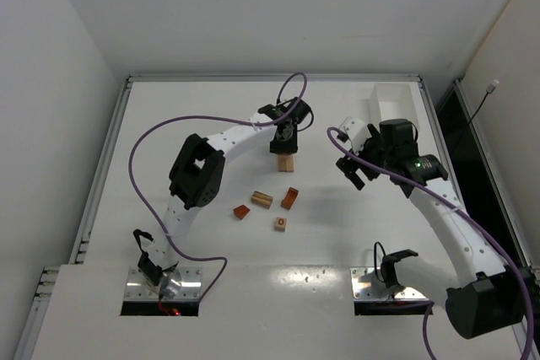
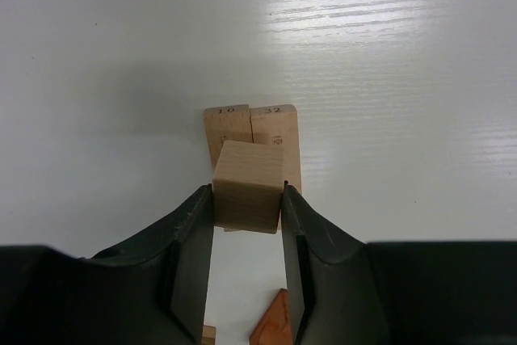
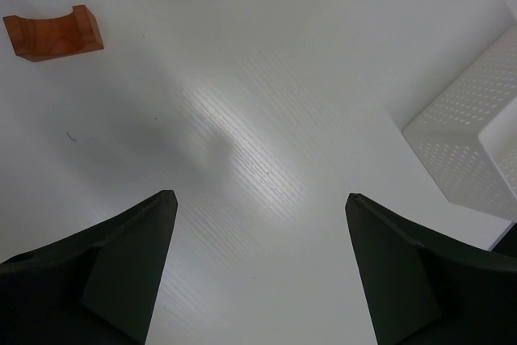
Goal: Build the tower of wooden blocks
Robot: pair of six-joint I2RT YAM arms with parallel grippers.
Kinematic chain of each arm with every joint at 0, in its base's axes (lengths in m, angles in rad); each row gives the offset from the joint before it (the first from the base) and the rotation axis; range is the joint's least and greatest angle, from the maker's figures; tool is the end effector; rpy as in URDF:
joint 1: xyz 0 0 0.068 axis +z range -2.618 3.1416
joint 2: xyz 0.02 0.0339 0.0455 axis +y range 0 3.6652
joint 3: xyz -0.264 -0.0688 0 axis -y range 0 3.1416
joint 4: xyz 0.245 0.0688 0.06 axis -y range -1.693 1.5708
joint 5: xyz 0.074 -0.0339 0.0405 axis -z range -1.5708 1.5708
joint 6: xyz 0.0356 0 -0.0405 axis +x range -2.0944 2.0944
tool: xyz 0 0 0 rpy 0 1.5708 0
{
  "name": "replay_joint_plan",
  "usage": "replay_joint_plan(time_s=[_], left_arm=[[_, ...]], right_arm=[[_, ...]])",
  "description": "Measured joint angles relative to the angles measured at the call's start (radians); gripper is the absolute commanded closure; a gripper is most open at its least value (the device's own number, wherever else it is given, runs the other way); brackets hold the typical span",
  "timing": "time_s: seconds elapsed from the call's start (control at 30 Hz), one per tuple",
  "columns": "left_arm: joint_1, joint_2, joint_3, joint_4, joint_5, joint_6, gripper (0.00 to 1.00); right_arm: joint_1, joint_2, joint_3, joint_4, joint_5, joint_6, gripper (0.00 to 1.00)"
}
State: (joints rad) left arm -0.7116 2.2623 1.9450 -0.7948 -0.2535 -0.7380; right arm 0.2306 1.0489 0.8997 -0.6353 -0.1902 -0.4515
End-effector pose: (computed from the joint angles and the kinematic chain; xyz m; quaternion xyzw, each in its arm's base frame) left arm 0.3753 -0.3118 0.2002 -0.0415 0.9655 -0.0574 0.2504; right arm 0.2094 0.0561 0.2883 -0.3418 0.8544 0.0451 0.3887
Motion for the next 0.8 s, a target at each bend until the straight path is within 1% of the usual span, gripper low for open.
replay_joint_plan(time_s=[0.1, 0.2, 0.23, 0.3, 0.33, 0.4, 0.43, 0.5, 0.53, 0.63, 0.67, 0.7, 0.77, 0.8], left_arm=[[0.000, 0.006, 0.000, 0.002, 0.003, 0.000, 1.00], [0.000, 0.016, 0.000, 0.003, 0.007, 0.000, 0.96], [0.000, 0.018, -0.001, 0.003, 0.007, 0.000, 0.91], [0.000, 0.021, -0.001, 0.007, 0.007, 0.000, 0.86], [0.000, 0.021, -0.001, 0.008, 0.007, 0.001, 0.81], [0.000, 0.021, -0.001, 0.012, 0.007, 0.001, 0.78], [0.000, 0.021, -0.001, 0.013, 0.007, 0.000, 0.72], [0.000, 0.021, -0.001, 0.016, 0.007, 0.001, 0.65], [0.000, 0.021, -0.001, 0.017, 0.008, 0.002, 0.54], [0.000, 0.025, -0.001, 0.023, 0.017, 0.007, 0.40], [0.000, 0.028, -0.001, 0.025, 0.020, 0.009, 0.30], [0.000, 0.031, -0.001, 0.026, 0.022, 0.012, 0.25], [0.000, 0.036, -0.001, 0.026, 0.021, 0.011, 0.18], [0.000, 0.036, -0.001, 0.026, 0.021, 0.014, 0.18]], right_arm=[[0.000, 0.005, 0.000, 0.001, 0.000, 0.000, 0.18], [0.000, 0.008, 0.000, 0.005, 0.001, 0.000, 0.18], [0.000, 0.008, 0.000, 0.006, 0.002, 0.000, 0.18], [0.000, 0.008, 0.000, 0.006, 0.004, 0.000, 0.18], [0.000, 0.008, 0.000, 0.006, 0.004, 0.000, 0.18], [0.000, 0.008, 0.000, 0.007, 0.005, 0.000, 0.16], [0.000, 0.008, 0.000, 0.007, 0.005, 0.000, 0.16], [0.000, 0.008, 0.000, 0.007, 0.005, 0.000, 0.16], [0.000, 0.008, 0.000, 0.007, 0.005, 0.000, 0.16], [0.000, 0.008, 0.000, 0.007, 0.005, 0.000, 0.16], [0.000, 0.008, 0.000, 0.007, 0.005, 0.000, 0.16], [0.000, 0.008, 0.000, 0.007, 0.005, 0.000, 0.16], [0.000, 0.008, 0.000, 0.007, 0.005, 0.000, 0.16], [0.000, 0.008, -0.001, 0.007, 0.005, 0.000, 0.16]])
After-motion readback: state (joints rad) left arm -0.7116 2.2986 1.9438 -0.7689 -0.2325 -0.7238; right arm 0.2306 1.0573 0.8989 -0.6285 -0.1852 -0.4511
